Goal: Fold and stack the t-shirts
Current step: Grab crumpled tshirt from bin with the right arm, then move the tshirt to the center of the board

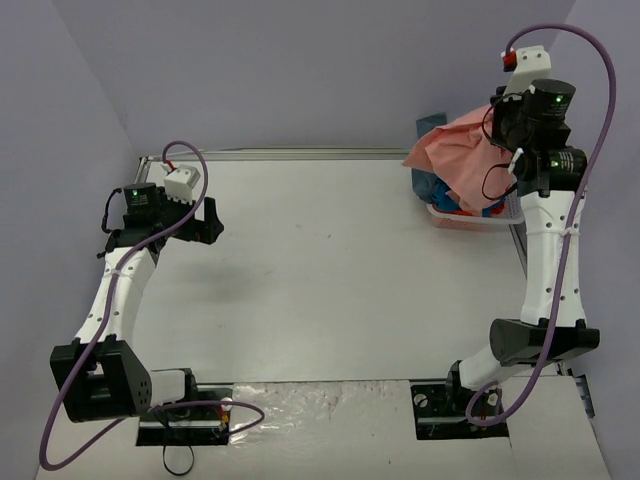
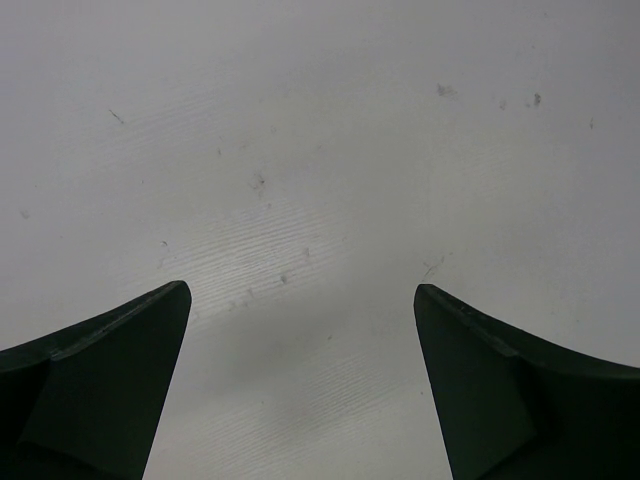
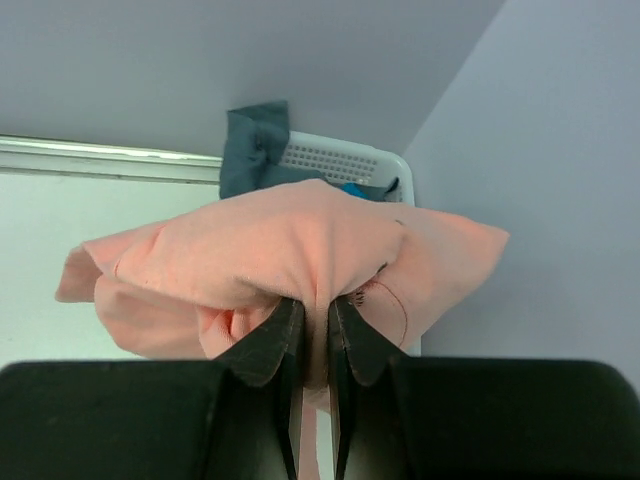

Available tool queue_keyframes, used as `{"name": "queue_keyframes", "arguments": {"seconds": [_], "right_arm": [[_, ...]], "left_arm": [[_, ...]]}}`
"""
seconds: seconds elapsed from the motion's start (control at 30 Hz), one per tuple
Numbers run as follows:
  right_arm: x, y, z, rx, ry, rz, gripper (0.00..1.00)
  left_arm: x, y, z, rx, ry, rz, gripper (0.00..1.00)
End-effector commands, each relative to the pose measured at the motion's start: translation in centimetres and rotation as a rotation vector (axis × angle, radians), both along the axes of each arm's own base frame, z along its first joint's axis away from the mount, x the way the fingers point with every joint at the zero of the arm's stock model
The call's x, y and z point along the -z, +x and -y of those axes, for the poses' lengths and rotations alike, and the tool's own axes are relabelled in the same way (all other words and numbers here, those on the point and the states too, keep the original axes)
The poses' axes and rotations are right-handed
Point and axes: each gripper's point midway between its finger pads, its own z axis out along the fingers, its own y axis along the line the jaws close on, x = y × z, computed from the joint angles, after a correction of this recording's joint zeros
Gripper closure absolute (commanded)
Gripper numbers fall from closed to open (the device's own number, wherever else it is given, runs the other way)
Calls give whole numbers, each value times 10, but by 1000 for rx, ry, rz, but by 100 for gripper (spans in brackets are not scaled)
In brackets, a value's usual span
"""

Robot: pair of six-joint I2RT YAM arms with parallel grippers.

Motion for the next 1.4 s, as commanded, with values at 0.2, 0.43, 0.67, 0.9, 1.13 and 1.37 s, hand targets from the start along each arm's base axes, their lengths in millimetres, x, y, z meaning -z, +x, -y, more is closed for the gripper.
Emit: {"name": "queue_keyframes", "arguments": {"seconds": [0.2, 0.43, 0.67, 0.9, 1.13, 1.37], "right_arm": [[-29, 13, -84, -304, 105, 57, 100], [-23, -10, -200, -700, 184, 1, 100], [32, -60, -305, -1069, 160, -196, 90], [186, -107, -306, -1163, -95, -576, 0], [265, -140, -271, -1107, -132, -802, 1], [303, -146, -245, -980, -169, -860, 2]], "left_arm": [[-27, 6, -5, -23, 0, 61, 2], [-33, 7, -11, -36, 1, 84, 6], [-32, 8, -22, -60, -4, 79, 15], [-32, 6, -31, -84, -5, 93, 18], [-30, 6, -20, -20, -27, 76, 5], [-10, 8, 0, 75, 18, 10, 5]]}}
